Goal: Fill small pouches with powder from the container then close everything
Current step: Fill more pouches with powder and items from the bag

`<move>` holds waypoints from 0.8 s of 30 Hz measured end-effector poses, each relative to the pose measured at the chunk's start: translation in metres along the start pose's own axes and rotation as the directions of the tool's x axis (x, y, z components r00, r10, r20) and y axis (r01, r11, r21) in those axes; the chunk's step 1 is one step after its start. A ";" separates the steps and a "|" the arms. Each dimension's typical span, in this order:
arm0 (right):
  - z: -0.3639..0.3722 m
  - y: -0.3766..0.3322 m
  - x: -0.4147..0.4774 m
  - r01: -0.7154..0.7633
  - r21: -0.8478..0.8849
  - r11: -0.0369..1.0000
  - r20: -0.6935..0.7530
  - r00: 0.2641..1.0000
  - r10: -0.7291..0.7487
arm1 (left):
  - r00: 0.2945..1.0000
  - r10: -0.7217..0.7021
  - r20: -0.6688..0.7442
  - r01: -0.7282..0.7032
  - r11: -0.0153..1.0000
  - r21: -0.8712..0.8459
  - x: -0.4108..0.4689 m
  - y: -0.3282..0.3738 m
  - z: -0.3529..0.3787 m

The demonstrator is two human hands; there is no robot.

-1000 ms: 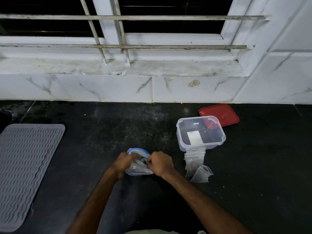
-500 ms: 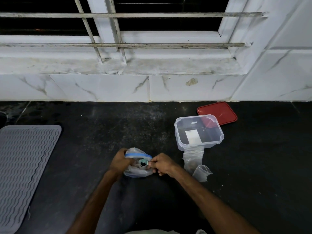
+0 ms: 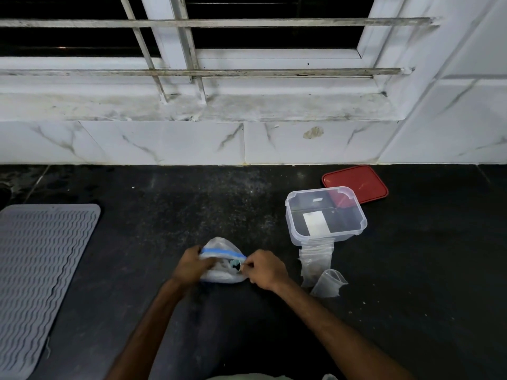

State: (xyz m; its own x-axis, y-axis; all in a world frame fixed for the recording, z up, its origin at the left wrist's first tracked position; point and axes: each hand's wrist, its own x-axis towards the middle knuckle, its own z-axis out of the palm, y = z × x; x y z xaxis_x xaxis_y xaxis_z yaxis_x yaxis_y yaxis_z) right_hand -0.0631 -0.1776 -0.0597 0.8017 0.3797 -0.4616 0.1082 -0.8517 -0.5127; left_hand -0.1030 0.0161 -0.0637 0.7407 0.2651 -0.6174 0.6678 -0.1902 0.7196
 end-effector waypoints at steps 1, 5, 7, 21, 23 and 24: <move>-0.003 0.001 -0.001 -0.012 0.051 0.999 0.033 0.999 0.011 | 0.999 0.016 0.032 -0.016 1.000 -0.011 -0.003 0.002 -0.003; -0.007 -0.001 0.000 -0.013 -0.022 1.000 0.022 1.000 0.013 | 0.992 0.124 -0.001 -0.123 0.985 0.122 -0.001 0.002 -0.006; -0.003 -0.011 0.000 0.015 -0.173 0.985 -0.031 0.999 -0.020 | 0.983 0.159 -0.091 -0.133 0.962 0.240 0.002 -0.001 -0.002; 0.009 -0.003 0.005 -0.045 0.039 0.998 -0.044 0.998 0.046 | 0.977 -0.115 -0.181 0.134 0.986 0.100 -0.008 -0.004 0.034; 0.012 0.000 0.005 -0.035 0.012 0.999 -0.072 0.997 0.036 | 0.979 -0.099 -0.176 0.120 0.987 0.112 -0.003 -0.006 0.030; 0.014 0.001 0.005 -0.021 -0.022 1.000 -0.095 0.995 0.019 | 0.980 -0.101 -0.169 0.121 0.986 0.117 -0.003 -0.007 0.027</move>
State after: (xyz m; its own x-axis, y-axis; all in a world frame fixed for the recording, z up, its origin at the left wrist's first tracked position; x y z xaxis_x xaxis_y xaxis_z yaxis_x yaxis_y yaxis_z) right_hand -0.0676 -0.1710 -0.0727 0.8557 0.3279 -0.4003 0.1046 -0.8672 -0.4868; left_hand -0.1074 -0.0088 -0.0753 0.6465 0.4391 -0.6239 0.7568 -0.2658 0.5971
